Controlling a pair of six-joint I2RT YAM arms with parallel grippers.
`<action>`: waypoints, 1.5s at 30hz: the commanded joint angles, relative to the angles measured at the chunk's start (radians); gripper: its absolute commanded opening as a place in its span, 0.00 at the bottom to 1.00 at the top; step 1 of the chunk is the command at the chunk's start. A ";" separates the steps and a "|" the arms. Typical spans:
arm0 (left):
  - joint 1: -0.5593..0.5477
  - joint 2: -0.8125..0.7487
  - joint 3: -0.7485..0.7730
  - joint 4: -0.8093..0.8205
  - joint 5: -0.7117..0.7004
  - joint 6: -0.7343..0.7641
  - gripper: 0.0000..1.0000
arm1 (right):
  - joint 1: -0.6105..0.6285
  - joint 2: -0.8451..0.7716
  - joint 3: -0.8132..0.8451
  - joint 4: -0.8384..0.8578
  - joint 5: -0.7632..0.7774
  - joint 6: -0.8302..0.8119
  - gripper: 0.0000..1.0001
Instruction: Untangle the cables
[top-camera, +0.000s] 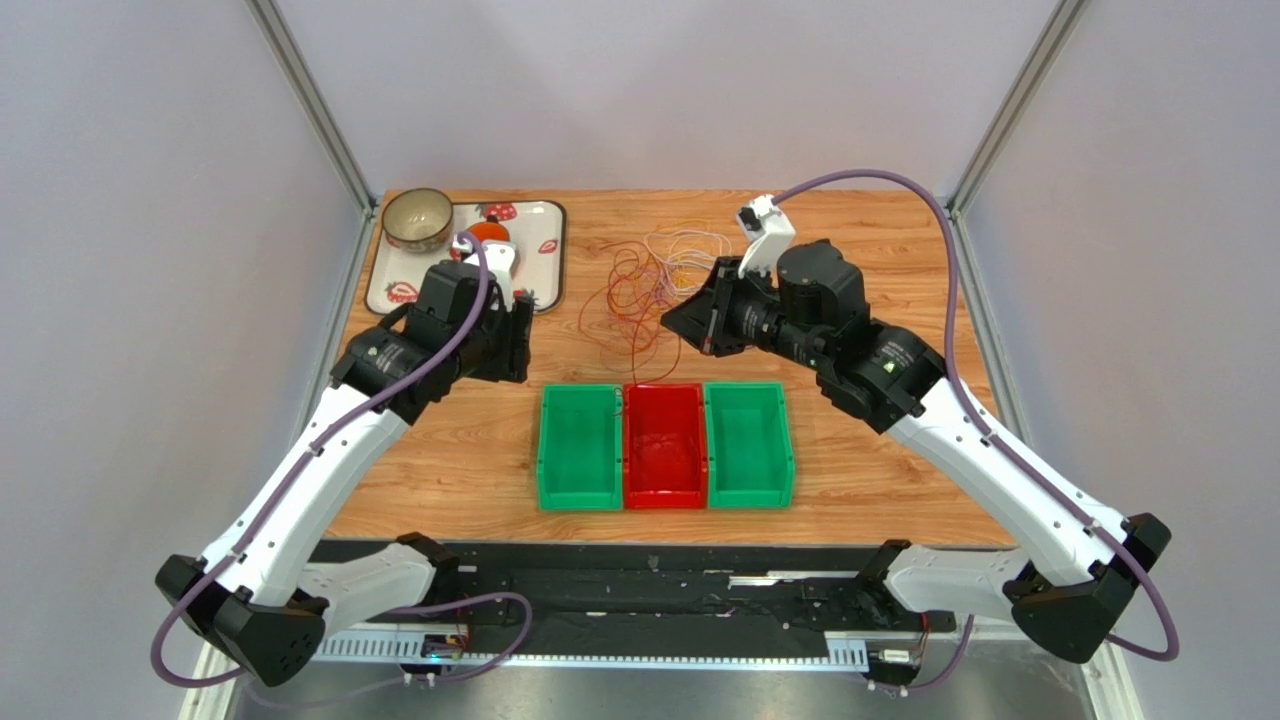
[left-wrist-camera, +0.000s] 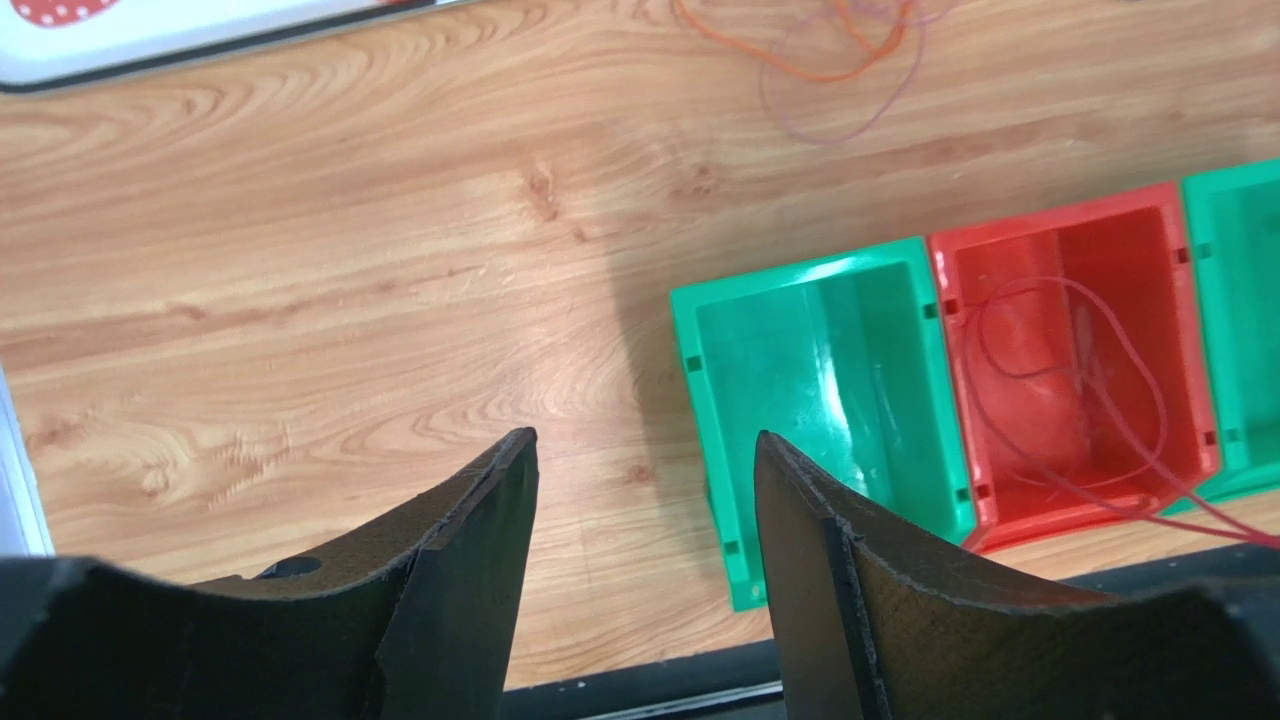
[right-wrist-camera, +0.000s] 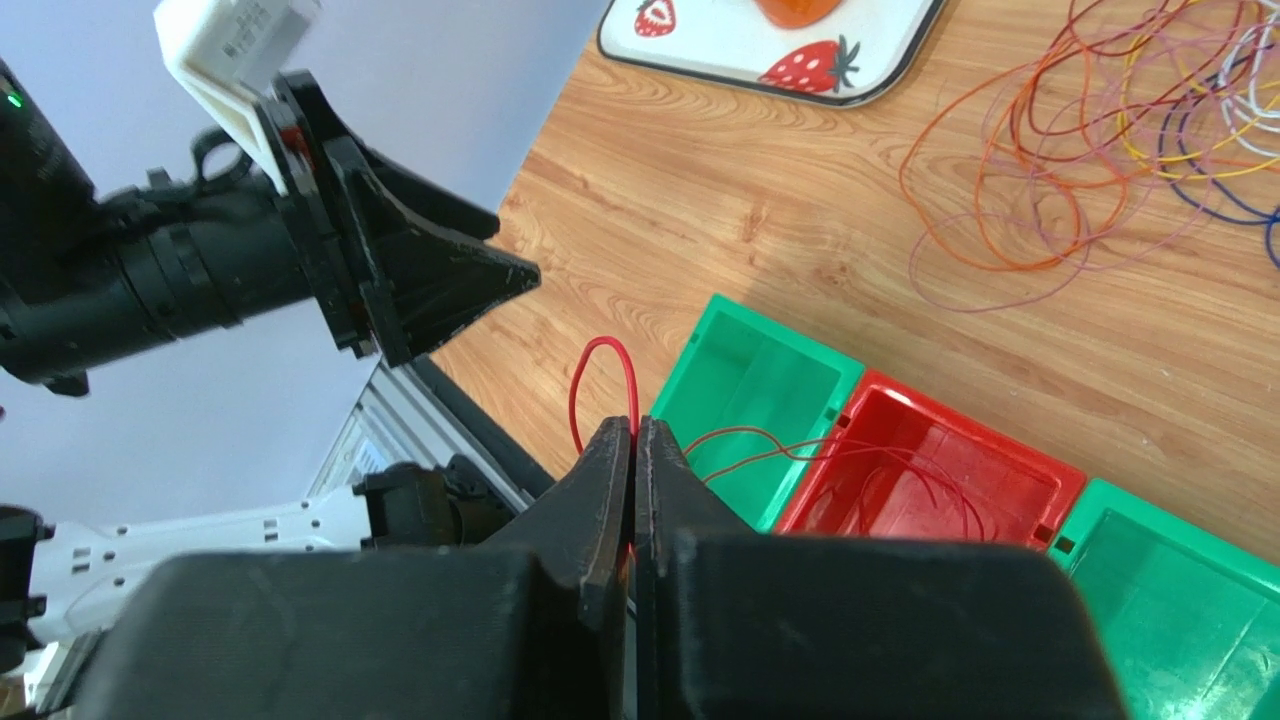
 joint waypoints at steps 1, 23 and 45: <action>0.029 -0.007 -0.055 0.065 0.028 0.033 0.63 | -0.001 -0.026 -0.042 0.029 0.067 0.021 0.00; 0.084 0.009 -0.107 0.095 0.015 0.034 0.61 | -0.001 0.067 -0.260 0.003 0.166 -0.036 0.00; 0.084 0.023 -0.118 0.100 -0.005 0.037 0.60 | 0.039 0.345 -0.239 0.093 0.313 -0.343 0.00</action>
